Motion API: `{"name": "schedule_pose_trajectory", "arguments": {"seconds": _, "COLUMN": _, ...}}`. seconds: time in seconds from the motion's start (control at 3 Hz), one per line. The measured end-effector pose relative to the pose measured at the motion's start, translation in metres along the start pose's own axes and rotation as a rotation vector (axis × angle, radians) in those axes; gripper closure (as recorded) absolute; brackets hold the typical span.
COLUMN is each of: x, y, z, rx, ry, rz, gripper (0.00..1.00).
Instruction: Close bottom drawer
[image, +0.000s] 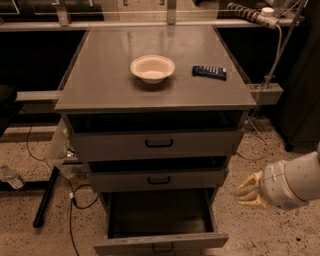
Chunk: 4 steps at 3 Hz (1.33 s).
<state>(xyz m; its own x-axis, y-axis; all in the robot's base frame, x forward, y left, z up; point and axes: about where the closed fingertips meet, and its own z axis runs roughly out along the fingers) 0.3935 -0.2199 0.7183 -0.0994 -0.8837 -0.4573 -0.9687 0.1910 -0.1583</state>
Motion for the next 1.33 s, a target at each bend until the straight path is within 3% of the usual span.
{"name": "schedule_pose_trajectory", "arguments": {"seconds": 0.33, "x": 0.022, "y": 0.011, "z": 0.038, "rx": -0.013, "ry": -0.031, "rz": -0.018, "gripper": 1.00}}
{"name": "schedule_pose_trajectory", "arguments": {"seconds": 0.67, "x": 0.059, "y": 0.021, "z": 0.078, "rx": -0.030, "ry": -0.035, "rz": 0.035, "gripper": 1.00}}
{"name": "schedule_pose_trajectory", "arguments": {"seconds": 1.0, "x": 0.053, "y": 0.026, "z": 0.074, "rx": -0.026, "ry": -0.035, "rz": 0.019, "gripper": 1.00}}
{"name": "schedule_pose_trajectory", "arguments": {"seconds": 1.33, "x": 0.066, "y": 0.036, "z": 0.089, "rx": -0.046, "ry": -0.034, "rz": 0.025, "gripper": 1.00}}
